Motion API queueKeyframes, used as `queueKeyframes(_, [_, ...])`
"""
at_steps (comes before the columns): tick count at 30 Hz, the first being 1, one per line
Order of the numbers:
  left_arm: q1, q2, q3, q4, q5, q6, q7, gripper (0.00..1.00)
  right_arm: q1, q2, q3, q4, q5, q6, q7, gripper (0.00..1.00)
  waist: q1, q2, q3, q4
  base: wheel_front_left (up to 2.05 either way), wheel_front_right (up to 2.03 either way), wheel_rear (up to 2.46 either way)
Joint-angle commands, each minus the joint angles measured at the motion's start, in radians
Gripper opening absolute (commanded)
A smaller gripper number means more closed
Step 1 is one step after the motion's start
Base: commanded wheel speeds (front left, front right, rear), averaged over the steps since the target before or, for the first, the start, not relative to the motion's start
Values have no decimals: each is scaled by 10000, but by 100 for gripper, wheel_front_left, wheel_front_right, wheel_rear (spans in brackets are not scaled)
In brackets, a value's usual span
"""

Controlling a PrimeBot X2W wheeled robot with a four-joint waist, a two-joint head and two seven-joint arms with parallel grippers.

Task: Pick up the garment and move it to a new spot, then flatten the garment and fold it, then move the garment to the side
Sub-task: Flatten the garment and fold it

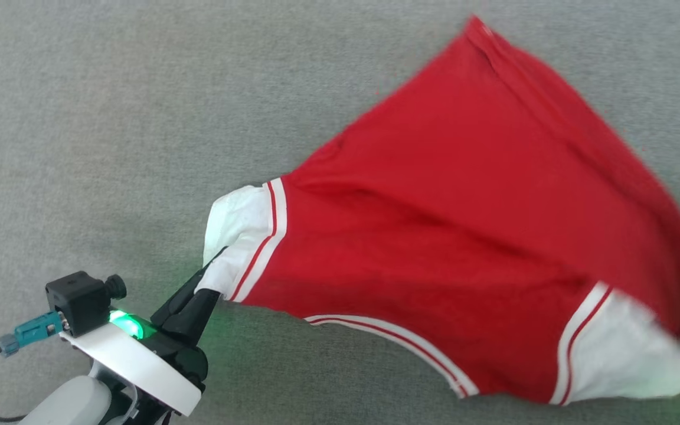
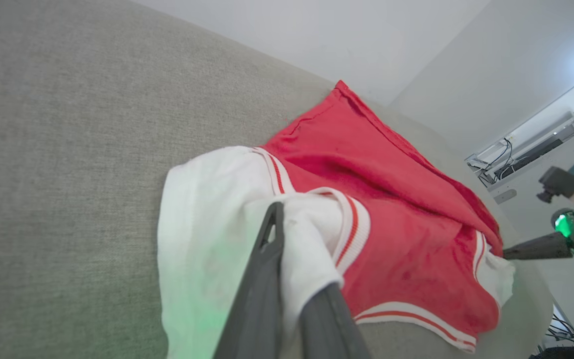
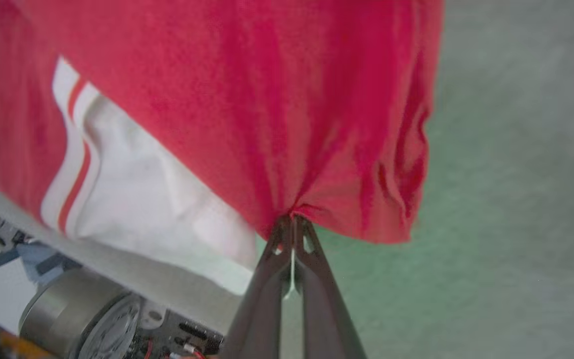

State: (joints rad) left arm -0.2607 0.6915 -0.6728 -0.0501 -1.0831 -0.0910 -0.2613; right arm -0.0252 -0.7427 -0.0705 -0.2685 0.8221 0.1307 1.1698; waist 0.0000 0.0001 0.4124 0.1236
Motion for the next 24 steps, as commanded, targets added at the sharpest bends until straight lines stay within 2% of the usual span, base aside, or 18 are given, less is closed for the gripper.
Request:
queueKeyframes(1, [71,12,76,-10,-38,34,-53,0,328,193,6,-201,-64,0,88,0,0,-1,-46,-70,0,0,0])
queueKeyframes(7, [211,-100,243,176,-19,15,-53,0,2491,1363,765,-1605,-522,0,376,0,0,-1,-69,-218,0,0,0])
queueKeyframes(12, [164,-125,217,283,11,-70,-53,0,2576,2074,1265,-1714,-980,0,-196,0,0,-1,-42,-335,0,0,0])
queueKeyframes(13, [166,-110,233,301,-10,-75,-53,0,2492,2146,1239,-1682,-1085,0,-381,24,0,-1,-33,-363,0,0,0])
queueKeyframes(14, [169,-88,261,321,-25,-75,-53,0,2403,2160,1183,-1675,-1179,0,-532,77,0,-1,-24,-392,0,0,0])
queueKeyframes(15, [176,-78,282,331,-34,-85,-51,0,2345,2163,1121,-1704,-1234,-1,-655,100,0,-1,-23,-413,0,0,0])
queueKeyframes(19, [245,-130,363,352,-58,-119,-53,0,2322,2226,532,-2128,-1104,-1,-969,100,0,-1,-38,-447,0,0,0])
queueKeyframes(24, [277,-335,290,347,90,-172,-50,0,2212,2265,-800,-3118,-493,0,-801,100,0,-1,-22,-297,0,0,0])
